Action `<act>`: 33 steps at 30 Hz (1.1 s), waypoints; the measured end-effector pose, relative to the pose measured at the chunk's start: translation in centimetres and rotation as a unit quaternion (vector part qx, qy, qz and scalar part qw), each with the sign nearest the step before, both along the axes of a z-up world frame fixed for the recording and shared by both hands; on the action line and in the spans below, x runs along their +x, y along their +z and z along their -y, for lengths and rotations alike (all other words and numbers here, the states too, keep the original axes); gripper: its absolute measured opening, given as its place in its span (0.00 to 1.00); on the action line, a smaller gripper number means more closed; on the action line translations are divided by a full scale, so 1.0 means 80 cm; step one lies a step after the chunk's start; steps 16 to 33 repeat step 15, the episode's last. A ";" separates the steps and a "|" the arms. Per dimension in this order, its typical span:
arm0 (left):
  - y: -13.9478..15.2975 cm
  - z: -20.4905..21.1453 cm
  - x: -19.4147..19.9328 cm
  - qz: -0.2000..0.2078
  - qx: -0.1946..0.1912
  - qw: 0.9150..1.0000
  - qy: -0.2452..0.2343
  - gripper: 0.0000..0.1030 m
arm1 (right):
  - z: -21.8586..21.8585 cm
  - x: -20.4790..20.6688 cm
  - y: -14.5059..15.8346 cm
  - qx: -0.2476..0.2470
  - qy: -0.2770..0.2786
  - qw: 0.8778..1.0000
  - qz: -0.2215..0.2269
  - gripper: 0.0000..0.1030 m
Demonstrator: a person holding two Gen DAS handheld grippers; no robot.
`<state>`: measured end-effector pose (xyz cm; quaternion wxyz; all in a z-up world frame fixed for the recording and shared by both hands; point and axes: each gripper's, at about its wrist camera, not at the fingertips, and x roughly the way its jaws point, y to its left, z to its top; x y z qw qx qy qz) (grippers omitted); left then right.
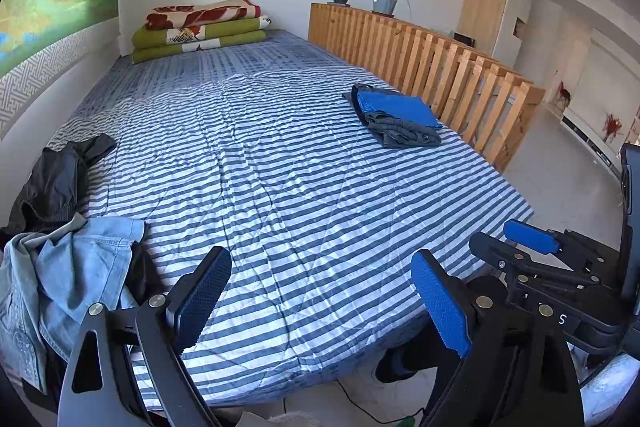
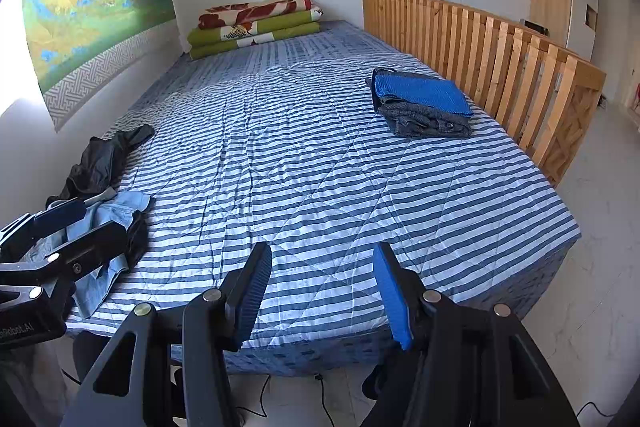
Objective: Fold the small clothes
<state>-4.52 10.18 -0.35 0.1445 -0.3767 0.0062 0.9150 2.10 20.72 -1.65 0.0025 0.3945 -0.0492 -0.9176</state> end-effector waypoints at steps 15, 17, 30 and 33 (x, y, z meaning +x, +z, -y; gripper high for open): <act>0.002 0.004 0.000 -0.009 -0.005 1.000 0.008 0.91 | 0.006 0.001 -0.007 0.001 0.006 1.000 0.004 0.48; 0.002 0.004 0.000 -0.009 -0.005 1.000 0.008 0.91 | 0.006 0.001 -0.007 0.001 0.006 1.000 0.004 0.48; 0.002 0.004 0.000 -0.009 -0.005 1.000 0.008 0.91 | 0.006 0.001 -0.007 0.001 0.006 1.000 0.004 0.48; 0.002 0.004 0.000 -0.009 -0.005 1.000 0.008 0.91 | 0.006 0.001 -0.007 0.001 0.006 1.000 0.004 0.48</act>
